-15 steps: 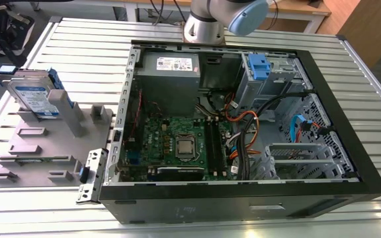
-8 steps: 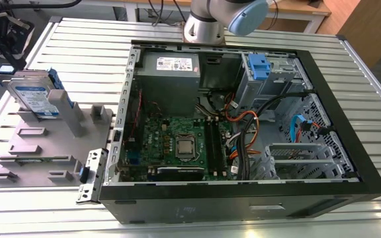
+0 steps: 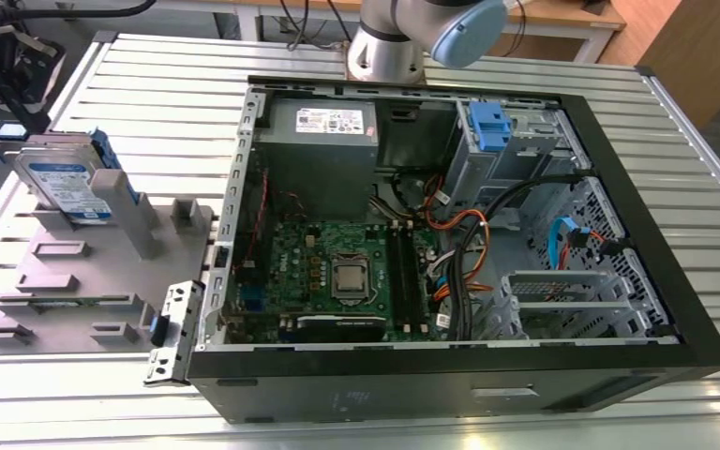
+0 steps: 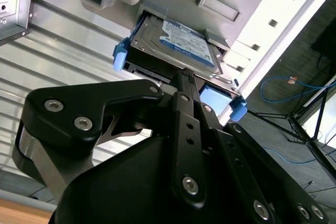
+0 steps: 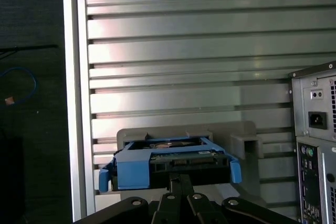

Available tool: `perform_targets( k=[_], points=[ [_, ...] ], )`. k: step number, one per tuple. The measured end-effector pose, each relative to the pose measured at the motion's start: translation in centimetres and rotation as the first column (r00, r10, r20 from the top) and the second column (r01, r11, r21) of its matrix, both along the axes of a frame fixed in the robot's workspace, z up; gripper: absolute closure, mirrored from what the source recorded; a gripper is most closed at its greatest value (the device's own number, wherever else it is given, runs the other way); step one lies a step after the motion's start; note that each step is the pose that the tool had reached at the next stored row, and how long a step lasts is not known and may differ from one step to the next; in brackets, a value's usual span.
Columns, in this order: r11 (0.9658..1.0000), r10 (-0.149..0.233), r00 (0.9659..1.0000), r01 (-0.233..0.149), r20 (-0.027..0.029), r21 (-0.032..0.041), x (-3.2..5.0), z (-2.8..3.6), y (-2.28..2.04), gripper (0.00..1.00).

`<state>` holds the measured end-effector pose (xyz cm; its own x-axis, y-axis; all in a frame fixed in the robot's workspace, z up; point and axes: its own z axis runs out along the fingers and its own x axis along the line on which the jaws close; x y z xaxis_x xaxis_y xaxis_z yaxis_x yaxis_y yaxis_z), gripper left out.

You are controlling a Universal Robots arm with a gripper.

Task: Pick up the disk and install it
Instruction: 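Reach for the disk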

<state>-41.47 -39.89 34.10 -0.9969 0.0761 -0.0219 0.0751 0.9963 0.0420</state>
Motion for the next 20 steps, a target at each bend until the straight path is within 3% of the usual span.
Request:
perform_targets(
  k=[13,20],
  points=[
    [1.0,0.0,1.0,0.0,-0.0004,-0.0009,-0.3,-0.62,0.0,0.89],
    [1.0,0.0,1.0,0.0,-0.0005,-0.0021,-0.31,-0.63,0.0,0.89]
  ],
)
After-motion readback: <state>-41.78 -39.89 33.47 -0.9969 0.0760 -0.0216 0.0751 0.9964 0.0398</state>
